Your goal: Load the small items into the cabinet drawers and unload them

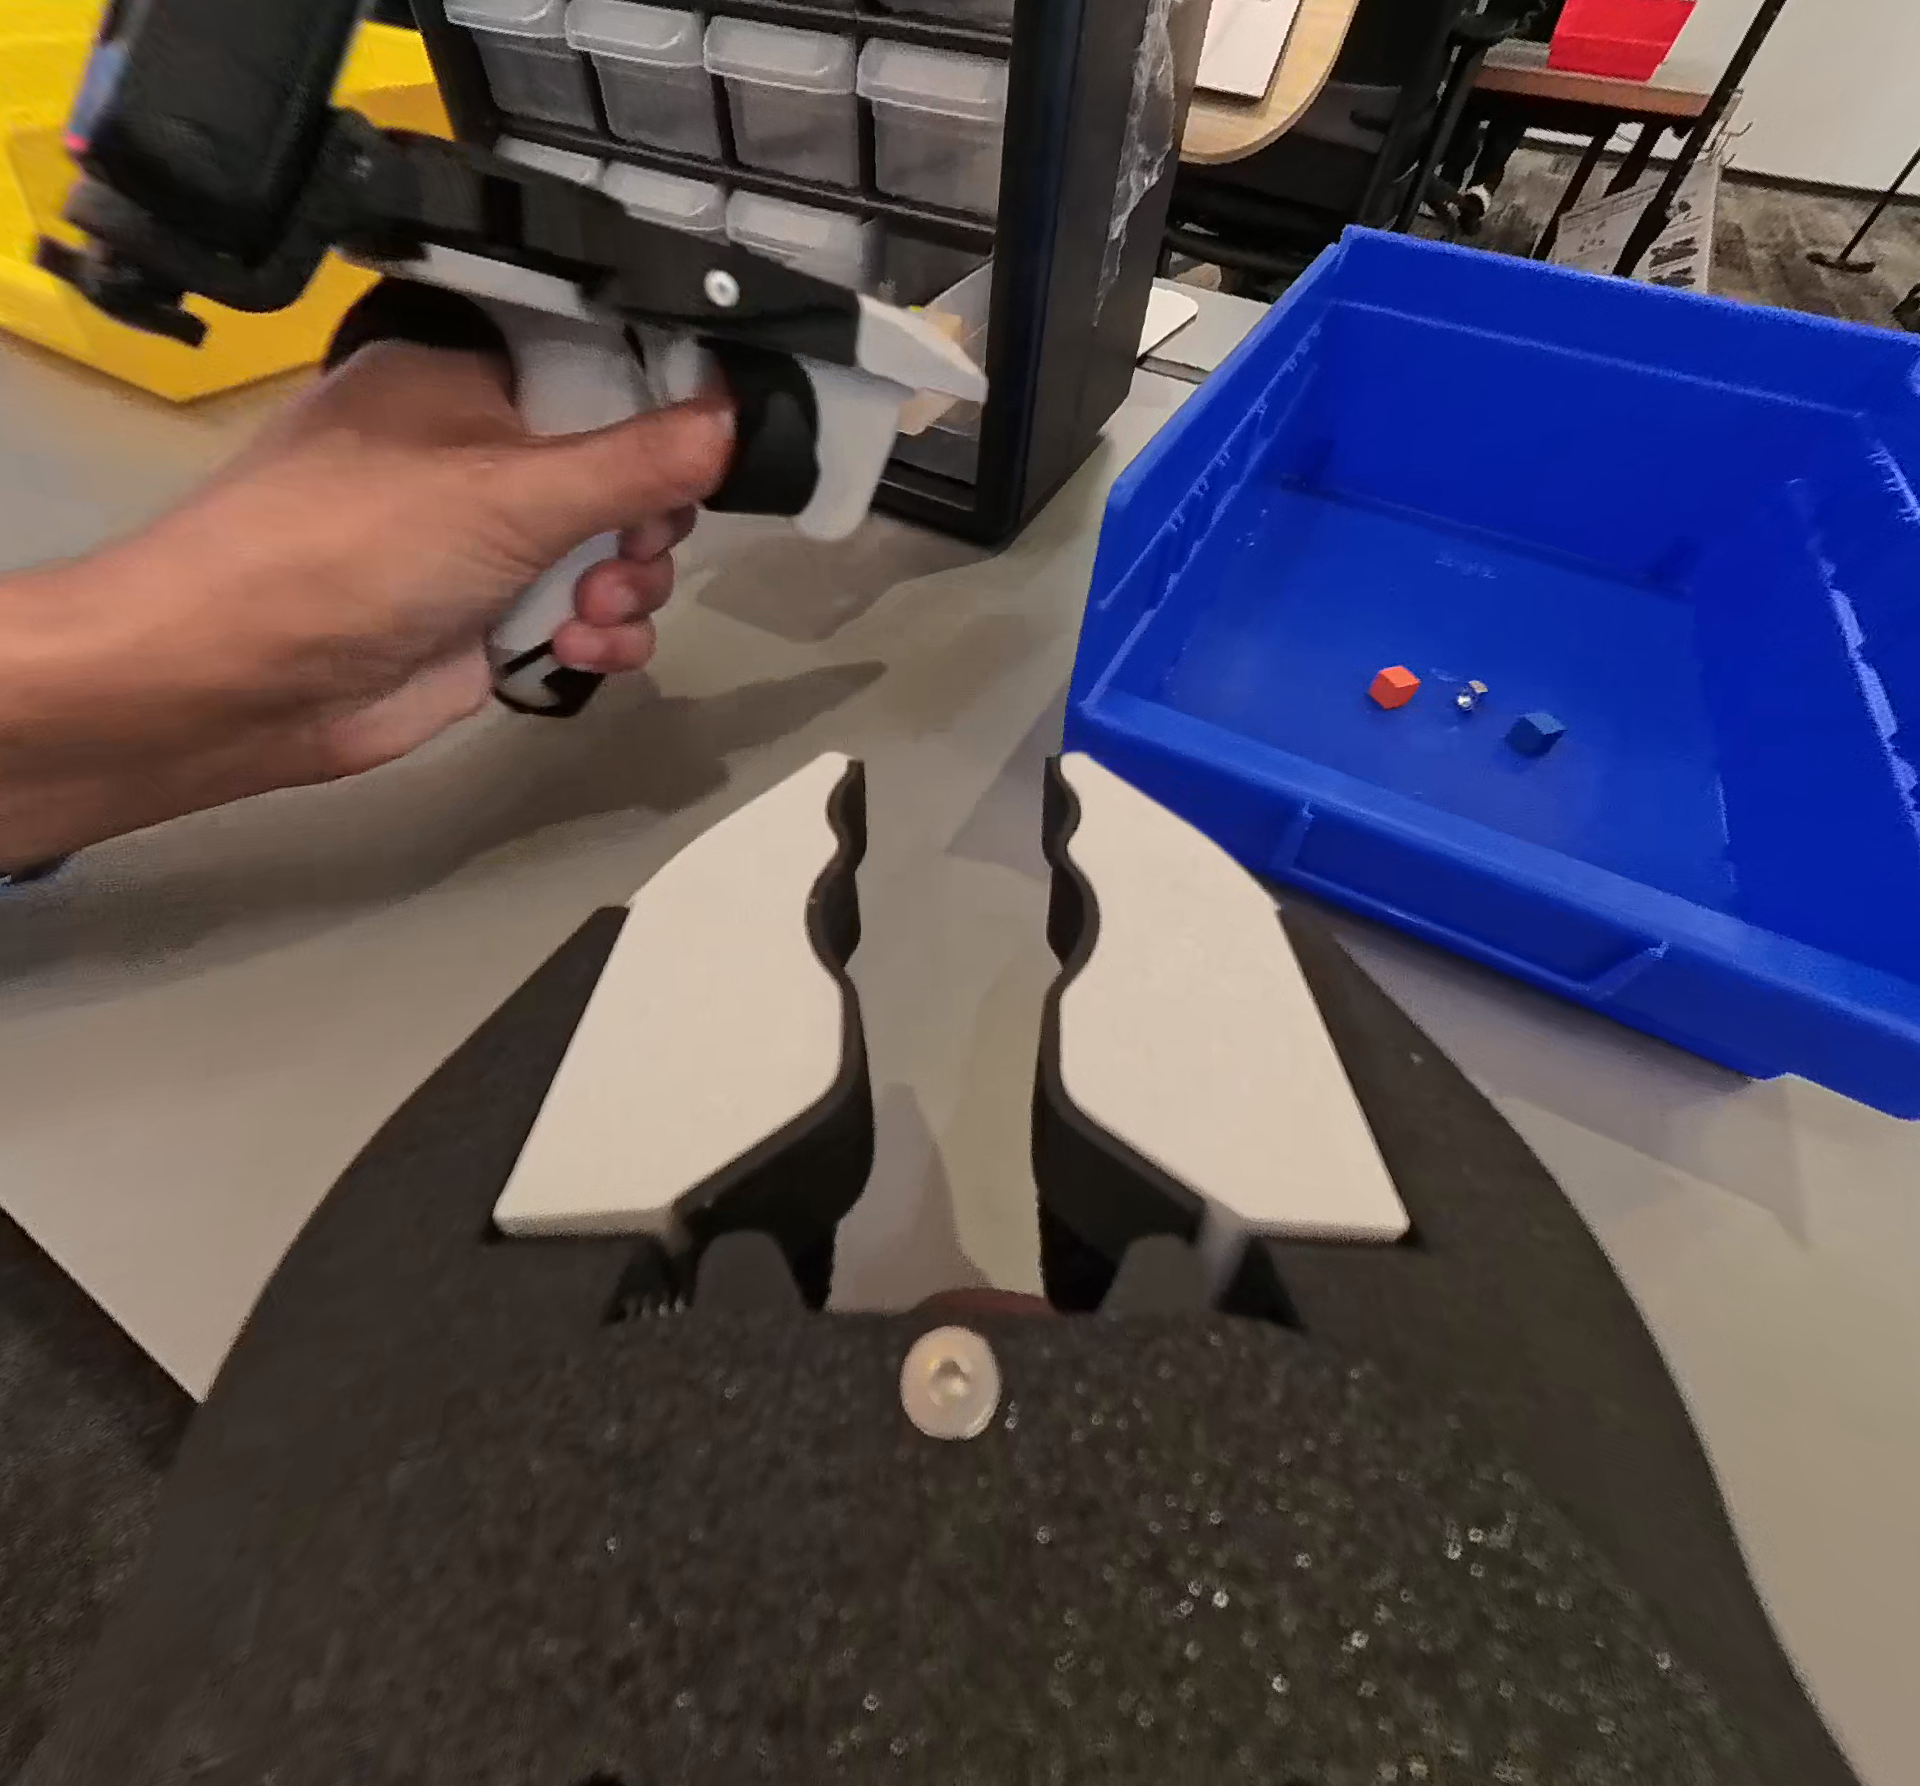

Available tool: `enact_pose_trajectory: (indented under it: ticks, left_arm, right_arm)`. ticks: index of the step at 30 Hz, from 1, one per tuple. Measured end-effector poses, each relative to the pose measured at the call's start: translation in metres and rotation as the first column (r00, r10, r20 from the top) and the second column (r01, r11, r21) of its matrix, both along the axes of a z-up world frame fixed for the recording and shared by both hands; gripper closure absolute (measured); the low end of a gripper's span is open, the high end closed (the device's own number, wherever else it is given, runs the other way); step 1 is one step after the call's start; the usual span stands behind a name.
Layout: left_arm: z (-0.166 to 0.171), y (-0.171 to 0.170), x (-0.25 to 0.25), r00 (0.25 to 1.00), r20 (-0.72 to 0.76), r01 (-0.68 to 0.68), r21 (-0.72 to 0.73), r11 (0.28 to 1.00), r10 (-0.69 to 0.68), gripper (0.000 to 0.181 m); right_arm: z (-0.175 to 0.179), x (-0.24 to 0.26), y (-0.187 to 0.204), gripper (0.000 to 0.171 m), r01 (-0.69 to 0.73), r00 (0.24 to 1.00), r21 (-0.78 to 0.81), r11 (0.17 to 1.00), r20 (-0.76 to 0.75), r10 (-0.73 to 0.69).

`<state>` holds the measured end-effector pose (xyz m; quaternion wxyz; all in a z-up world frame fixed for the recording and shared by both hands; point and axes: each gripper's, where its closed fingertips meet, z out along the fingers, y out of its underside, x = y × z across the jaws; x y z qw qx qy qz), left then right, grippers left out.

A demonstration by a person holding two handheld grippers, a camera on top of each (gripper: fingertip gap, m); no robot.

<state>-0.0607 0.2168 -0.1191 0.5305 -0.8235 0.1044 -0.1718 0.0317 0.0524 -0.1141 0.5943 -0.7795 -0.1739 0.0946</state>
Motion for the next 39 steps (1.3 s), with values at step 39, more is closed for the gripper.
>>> enact_pose_trajectory:
  ticks: [39]
  left_arm:
    - [-0.019, -0.028, -0.001, 0.998, -0.057, 0.008, 0.006, 1.0, -0.007, 0.109]
  right_arm:
    - [-0.012, -0.106, 0.146, 0.128, -0.354, 0.254, -0.83, 0.431, 0.359, 0.898]
